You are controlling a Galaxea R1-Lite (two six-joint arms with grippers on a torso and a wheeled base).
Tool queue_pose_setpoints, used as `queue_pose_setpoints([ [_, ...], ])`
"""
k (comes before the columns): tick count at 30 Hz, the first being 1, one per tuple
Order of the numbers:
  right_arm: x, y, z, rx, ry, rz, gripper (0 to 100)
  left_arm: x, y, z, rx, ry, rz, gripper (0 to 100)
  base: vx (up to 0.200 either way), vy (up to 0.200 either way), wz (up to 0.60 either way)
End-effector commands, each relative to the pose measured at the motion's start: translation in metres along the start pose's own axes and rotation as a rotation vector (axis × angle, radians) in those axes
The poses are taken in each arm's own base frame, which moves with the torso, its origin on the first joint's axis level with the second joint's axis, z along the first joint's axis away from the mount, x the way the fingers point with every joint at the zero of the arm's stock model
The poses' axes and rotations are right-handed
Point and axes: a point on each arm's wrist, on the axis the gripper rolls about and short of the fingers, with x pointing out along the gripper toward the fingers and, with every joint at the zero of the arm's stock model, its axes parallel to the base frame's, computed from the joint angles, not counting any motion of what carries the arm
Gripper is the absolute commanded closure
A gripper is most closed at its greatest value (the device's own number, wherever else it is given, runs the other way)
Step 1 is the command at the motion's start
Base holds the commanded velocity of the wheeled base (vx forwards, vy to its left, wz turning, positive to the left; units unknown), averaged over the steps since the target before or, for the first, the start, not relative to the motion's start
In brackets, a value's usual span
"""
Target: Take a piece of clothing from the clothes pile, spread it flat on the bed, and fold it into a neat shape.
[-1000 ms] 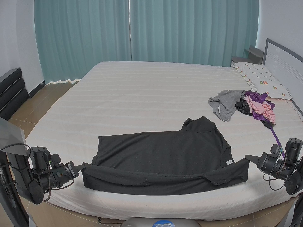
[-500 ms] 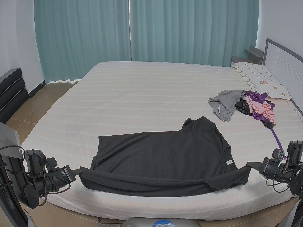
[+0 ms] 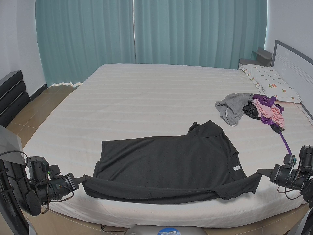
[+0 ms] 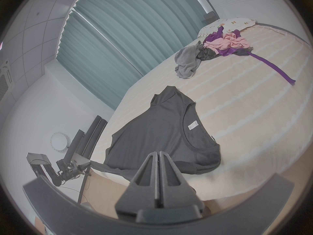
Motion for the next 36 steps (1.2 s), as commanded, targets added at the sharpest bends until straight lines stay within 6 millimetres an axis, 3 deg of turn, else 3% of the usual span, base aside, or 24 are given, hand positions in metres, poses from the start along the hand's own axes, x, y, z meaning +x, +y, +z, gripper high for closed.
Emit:
queue_pose_setpoints([
  [1, 0.016, -0.007, 0.008, 0.007, 0.013, -0.004, 100, 0.017, 0.008, 0.001, -0.011, 0.015, 0.016, 100, 0.000, 0.000, 0.00],
  [13, 0.069, -0.031, 0.022, 0.028, 0.065, -0.010, 100, 0.063, 0.021, 0.010, 0.004, 0.005, 0.010, 100, 0.000, 0.000, 0.00],
  [22, 0.102, -0.040, 0.026, 0.019, 0.091, 0.009, 100, 0.082, 0.024, 0.013, 0.016, -0.004, 0.001, 100, 0.000, 0.000, 0.00],
  [36, 0.127, -0.053, 0.024, 0.031, 0.110, 0.007, 100, 0.107, 0.034, 0.011, 0.021, -0.021, 0.039, 100, 0.000, 0.000, 0.00],
])
